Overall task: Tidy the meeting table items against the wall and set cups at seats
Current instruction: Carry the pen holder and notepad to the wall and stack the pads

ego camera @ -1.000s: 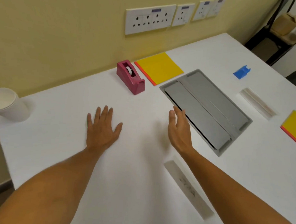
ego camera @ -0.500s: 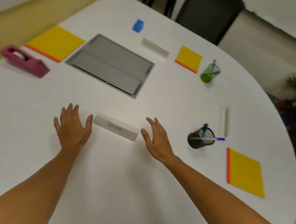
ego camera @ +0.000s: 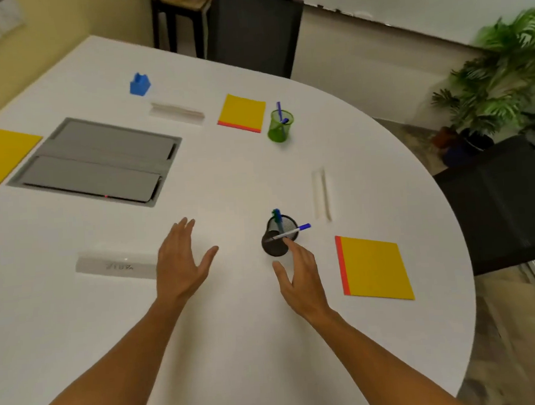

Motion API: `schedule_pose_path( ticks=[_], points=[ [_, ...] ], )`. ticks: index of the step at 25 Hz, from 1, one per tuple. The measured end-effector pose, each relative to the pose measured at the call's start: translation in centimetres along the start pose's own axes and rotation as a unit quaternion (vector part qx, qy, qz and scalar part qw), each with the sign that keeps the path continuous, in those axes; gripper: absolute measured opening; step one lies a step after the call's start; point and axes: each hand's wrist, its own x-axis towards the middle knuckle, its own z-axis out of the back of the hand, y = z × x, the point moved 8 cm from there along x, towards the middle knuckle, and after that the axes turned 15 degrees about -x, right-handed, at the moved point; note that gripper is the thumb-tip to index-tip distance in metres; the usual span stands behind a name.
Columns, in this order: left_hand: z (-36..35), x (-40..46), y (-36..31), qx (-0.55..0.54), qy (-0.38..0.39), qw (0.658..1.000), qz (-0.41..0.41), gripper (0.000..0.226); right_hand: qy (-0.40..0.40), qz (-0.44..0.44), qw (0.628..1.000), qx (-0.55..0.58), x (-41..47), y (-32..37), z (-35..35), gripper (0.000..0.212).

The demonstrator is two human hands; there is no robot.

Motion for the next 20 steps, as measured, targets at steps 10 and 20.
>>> schedule_pose_path(
  ticks=[10, 20],
  points=[
    [-15.9, 0.6, -4.8, -0.127, 0.176, 0.971, 0.101, 0.127, 0.242, -0.071, 0.953, -0.168, 4.4, -18.0, 2.1, 0.092],
    [-22.0, 2.4, -3.5, -0.239, 0.147, 0.941, 0.188, 0.138, 0.346, 0.041, 0.845, -0.406, 11.7, -26.8, 1.5, 0.129]
  ],
)
